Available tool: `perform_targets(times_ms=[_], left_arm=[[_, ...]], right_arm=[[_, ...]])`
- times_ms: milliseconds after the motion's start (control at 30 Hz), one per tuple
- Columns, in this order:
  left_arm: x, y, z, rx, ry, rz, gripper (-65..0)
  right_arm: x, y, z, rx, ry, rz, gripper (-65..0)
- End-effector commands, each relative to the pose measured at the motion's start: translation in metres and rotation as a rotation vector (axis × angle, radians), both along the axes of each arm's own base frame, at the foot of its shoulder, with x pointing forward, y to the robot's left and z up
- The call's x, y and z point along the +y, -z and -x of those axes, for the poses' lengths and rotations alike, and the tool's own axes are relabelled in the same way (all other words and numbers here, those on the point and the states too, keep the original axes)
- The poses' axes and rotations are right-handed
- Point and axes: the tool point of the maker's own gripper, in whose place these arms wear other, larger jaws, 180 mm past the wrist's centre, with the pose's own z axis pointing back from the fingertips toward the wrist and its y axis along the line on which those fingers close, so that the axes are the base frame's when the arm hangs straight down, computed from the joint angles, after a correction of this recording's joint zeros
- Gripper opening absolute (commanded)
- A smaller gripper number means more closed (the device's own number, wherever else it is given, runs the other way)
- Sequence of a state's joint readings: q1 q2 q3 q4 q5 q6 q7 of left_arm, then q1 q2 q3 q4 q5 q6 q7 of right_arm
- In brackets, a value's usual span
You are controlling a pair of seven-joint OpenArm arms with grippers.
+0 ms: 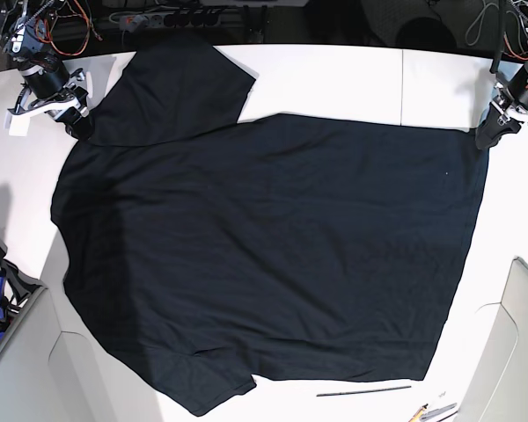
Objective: Fold the T-shirt properly
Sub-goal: 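Grasp the shoulder corners of the black T-shirt with both grippers, then lift and pull the shirt's shoulder edge toward the robot with both grippers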
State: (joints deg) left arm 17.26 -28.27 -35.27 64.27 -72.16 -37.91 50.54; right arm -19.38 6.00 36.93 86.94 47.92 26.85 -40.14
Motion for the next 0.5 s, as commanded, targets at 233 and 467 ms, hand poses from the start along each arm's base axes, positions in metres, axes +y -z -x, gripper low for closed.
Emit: perform_targets(times_ms=[233,467], left_arm=[[0.004,-0.004,0.000,-0.008,0.012,-0.014,-65.0],[0.017,-0.017,0.021,-0.028,-0.029,0.027,-65.0]], right_arm=[[0.001,-0.010,-0.002,-0.031,-0.045,0.010,-65.0],[-0.013,-0.014,0.011,-0.009,-0.021,-0.029,-65.0]])
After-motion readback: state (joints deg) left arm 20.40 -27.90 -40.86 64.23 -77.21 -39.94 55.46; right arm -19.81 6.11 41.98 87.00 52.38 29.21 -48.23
